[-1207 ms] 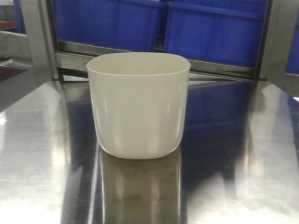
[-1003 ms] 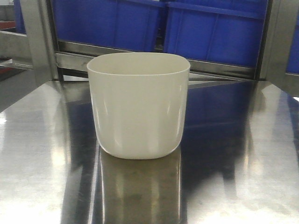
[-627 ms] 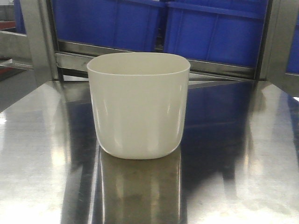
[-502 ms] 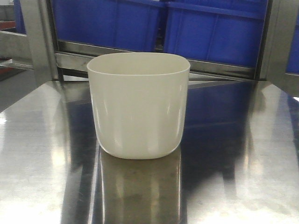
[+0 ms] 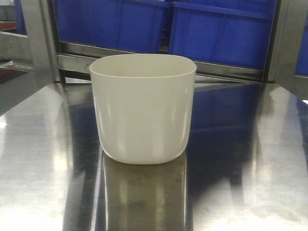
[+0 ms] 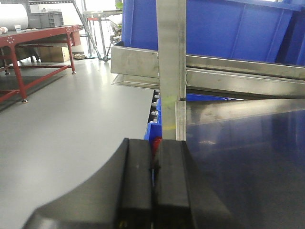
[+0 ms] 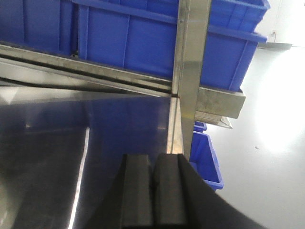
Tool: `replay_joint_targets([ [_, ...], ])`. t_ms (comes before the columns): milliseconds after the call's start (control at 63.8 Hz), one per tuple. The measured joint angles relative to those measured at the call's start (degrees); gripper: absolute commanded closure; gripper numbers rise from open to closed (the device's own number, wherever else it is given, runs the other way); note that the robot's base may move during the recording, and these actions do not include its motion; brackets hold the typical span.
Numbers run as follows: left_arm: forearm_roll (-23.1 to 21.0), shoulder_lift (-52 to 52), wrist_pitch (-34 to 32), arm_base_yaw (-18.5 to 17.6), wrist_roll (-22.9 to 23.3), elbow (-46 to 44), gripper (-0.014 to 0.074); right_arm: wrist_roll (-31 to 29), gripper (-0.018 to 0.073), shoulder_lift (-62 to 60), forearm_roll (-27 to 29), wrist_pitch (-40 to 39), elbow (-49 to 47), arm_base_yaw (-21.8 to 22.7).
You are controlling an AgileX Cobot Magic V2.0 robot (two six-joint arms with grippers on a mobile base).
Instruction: Move white bin to right shelf second layer
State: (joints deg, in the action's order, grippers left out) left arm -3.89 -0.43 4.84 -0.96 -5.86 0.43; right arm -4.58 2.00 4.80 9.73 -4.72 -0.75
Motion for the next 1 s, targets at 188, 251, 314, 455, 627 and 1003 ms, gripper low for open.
replay_joint_targets([
  [188, 0.0, 0.0, 0.0, 0.0, 0.0, 0.0, 0.0512, 0.0, 0.0501, 8.85, 0.0, 1.81, -6.96, 0.0],
  [251, 0.0, 0.0, 0.0, 0.0, 0.0, 0.0, 0.0512, 0.0, 0.0501, 11.42, 0.0, 1.93, -8.45, 0.0],
  [314, 0.0, 0.0, 0.0, 0.0, 0.0, 0.0, 0.0512, 0.0, 0.0501, 14.8, 0.0, 2.14, -9.9, 0.0],
  [455, 0.0, 0.0, 0.0, 0.0, 0.0, 0.0, 0.0512, 0.0, 0.0501, 22.64, 0.0, 2.58, -13.6, 0.0],
  [627, 0.0, 0.0, 0.0, 0.0, 0.0, 0.0, 0.0512, 0.14, 0.0501, 32.79, 0.0, 4.96, -19.05, 0.0],
  [1003, 0.0, 0.0, 0.0, 0.0, 0.0, 0.0, 0.0512, 2.08, 0.05, 51.76, 5.26, 21.55, -34.93, 0.0],
])
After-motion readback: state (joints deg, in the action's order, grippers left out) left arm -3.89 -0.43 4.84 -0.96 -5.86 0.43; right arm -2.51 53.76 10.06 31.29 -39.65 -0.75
